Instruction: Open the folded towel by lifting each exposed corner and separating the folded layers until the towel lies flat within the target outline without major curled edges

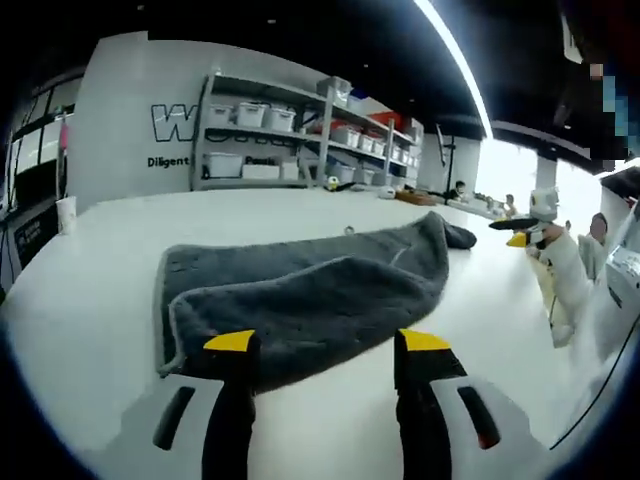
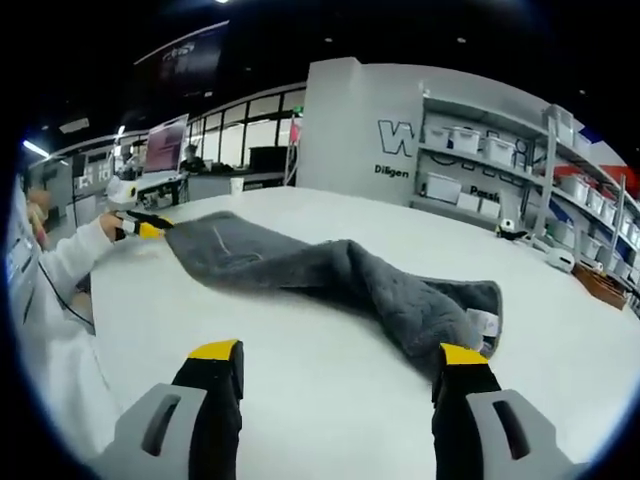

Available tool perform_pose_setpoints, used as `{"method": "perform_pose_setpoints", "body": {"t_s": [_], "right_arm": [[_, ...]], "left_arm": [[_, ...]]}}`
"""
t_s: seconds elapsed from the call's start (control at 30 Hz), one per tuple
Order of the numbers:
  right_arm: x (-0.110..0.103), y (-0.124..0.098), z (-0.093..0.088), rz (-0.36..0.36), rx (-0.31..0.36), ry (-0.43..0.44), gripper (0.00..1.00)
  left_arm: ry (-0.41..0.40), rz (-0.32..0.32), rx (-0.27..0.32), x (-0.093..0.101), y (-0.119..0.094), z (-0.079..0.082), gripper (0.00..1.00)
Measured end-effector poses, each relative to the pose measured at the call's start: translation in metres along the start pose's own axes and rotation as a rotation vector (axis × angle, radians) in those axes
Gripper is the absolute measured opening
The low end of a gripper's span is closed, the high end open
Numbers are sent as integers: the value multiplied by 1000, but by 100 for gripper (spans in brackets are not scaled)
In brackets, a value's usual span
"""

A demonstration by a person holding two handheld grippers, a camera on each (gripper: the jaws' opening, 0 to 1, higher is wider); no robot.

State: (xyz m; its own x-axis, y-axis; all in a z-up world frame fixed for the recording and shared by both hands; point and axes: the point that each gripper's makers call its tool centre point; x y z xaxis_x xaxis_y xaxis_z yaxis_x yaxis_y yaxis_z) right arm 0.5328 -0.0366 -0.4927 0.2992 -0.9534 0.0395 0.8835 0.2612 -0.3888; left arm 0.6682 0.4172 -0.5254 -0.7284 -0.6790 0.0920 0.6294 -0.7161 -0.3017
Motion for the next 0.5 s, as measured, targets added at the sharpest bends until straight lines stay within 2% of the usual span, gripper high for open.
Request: {"method": "perform_pose_setpoints", "body": {"t_s": [0.23,0.3,0.5], "right_arm": [[13,-6,0,-46,18,31,78],[17,-8,0,-61,23,38,79],[25,-10,-4,-83,28,57,80]], "left_arm": [[-6,67,14,-22,-21,-2,74],[-32,85,22,-27,-25,-3,81],[-80,124,28,-41,-35,-7,94]]}}
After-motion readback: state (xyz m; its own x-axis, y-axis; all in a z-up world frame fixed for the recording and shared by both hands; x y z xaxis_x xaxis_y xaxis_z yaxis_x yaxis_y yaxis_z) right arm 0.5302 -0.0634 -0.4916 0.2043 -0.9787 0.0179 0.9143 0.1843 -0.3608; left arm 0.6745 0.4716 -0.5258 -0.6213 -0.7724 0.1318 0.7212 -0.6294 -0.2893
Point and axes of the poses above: the point that each gripper's makers call its tool centre point, and the gripper's own axes: y roughly forward along the fingers, x roughly to its right, z roughly out of its top, and after that the axes turned 3 degrees about y, right-handed
